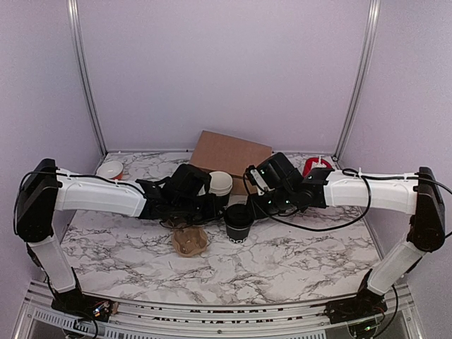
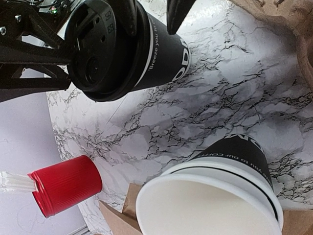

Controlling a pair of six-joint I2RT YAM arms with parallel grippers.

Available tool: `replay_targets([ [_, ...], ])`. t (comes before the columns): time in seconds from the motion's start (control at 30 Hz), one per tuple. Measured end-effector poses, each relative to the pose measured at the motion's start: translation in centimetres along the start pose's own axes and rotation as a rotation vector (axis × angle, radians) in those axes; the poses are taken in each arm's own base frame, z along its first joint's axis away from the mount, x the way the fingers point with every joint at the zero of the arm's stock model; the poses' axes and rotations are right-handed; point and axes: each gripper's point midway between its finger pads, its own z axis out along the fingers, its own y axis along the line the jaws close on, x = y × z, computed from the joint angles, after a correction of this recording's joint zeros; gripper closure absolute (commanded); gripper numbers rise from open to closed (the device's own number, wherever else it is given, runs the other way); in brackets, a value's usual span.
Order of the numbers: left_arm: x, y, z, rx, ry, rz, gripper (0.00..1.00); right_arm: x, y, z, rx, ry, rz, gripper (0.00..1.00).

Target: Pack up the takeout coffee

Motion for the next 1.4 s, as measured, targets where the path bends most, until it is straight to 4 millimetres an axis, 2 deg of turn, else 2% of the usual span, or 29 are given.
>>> replay_targets([
  [0.43, 0.6, -0.3, 0.3, 0.035, -0.031, -0.016, 0.81, -0.6, 0.5, 0.9, -0.017, -0.027, 0.008, 0.77],
  [0.7, 2.1, -1.1, -0.4, 0.049, -0.028, -0.016, 0.81, -1.4, 0.5, 1.4, -0.007, -0.049, 0.007, 0.77],
  [1.07, 2.6, -1.4, -0.8, 0.051, -0.020, -0.013, 0.79, -1.8, 0.6, 1.5, -0.003, -0.047, -0.012, 0.77],
  [1.4, 2.5, -1.1, -1.0, 0.029, -0.014, 0.003, 0.78, -1.9, 0.5, 1.3, 0.007, -0.041, -0.021, 0.69],
])
